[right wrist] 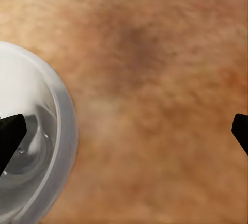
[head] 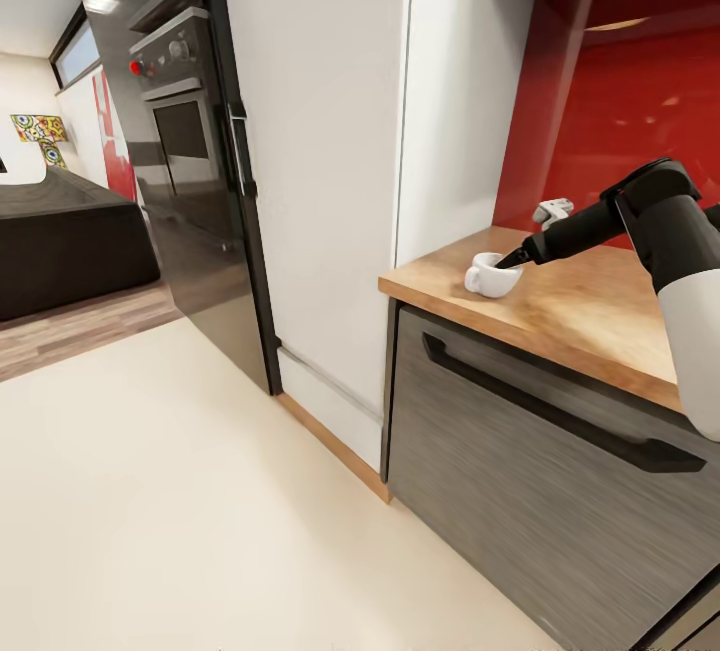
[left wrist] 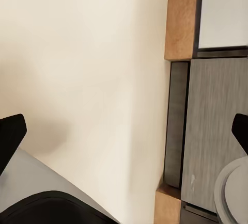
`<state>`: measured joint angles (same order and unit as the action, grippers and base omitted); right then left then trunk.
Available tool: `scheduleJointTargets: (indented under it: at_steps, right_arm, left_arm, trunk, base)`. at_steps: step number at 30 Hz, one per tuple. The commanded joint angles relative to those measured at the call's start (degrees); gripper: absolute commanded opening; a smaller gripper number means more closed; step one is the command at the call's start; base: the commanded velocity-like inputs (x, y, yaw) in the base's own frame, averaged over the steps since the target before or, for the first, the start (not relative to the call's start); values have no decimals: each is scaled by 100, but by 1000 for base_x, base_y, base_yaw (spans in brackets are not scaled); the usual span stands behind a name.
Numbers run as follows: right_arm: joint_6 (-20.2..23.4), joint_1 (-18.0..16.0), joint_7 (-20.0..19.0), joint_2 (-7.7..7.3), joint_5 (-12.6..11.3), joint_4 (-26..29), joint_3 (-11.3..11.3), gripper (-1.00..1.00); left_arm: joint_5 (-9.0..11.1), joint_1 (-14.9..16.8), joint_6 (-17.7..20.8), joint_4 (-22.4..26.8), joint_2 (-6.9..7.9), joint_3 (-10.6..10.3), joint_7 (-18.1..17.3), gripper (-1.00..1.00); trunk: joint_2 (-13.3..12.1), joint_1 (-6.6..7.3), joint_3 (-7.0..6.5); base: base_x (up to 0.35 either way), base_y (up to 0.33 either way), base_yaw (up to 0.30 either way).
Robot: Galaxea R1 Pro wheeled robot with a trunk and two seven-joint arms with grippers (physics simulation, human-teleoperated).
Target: Set up a coffee station on the kitchen countertop: keep the coffee maker on the countertop, move the bottle of coffee from the kitchen shelf to the counter next to the coffee maker, place a paper coffee filter on top of the coffee maker, put the saucer next to the coffee maker with the coffee cup on the saucer, and place the electric kettle next to the coffee maker.
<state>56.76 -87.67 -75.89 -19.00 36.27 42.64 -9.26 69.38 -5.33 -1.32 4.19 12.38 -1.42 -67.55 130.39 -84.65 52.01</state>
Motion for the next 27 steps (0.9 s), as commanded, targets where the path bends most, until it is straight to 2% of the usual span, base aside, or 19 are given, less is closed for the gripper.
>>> scheduleJointTargets:
  at_steps: [1, 3, 4, 25, 27]
  right_arm:
    - [37, -5, -57, 2, 56, 8, -10, 100]
    - [37, -5, -57, 6, 56, 9, -7, 100]
    - [37, -5, -57, 7, 56, 11, -7, -100]
    - [37, -5, -66, 10, 56, 16, -14, -100]
    - [37, -5, -66, 10, 56, 16, -14, -100]
  left_arm:
    - [14, -4, -15, 12, 1, -16, -4, 100]
    - [14, -4, -14, 12, 1, -16, -4, 100]
    - [14, -4, -15, 12, 1, -16, -4, 100]
    - [14, -4, -11, 12, 1, -16, -4, 100]
    - [14, -4, -10, 12, 1, -16, -4, 100]
  trunk:
    - [2, 1, 5]
    - [2, 1, 5]
    - [2, 1, 5]
    - [2, 1, 5]
    - [-78, 45, -31]
  base:
    - [0, 0, 0]
    - [0, 0, 0]
    - [0, 0, 0]
    - [0, 0, 0]
    - [0, 0, 0]
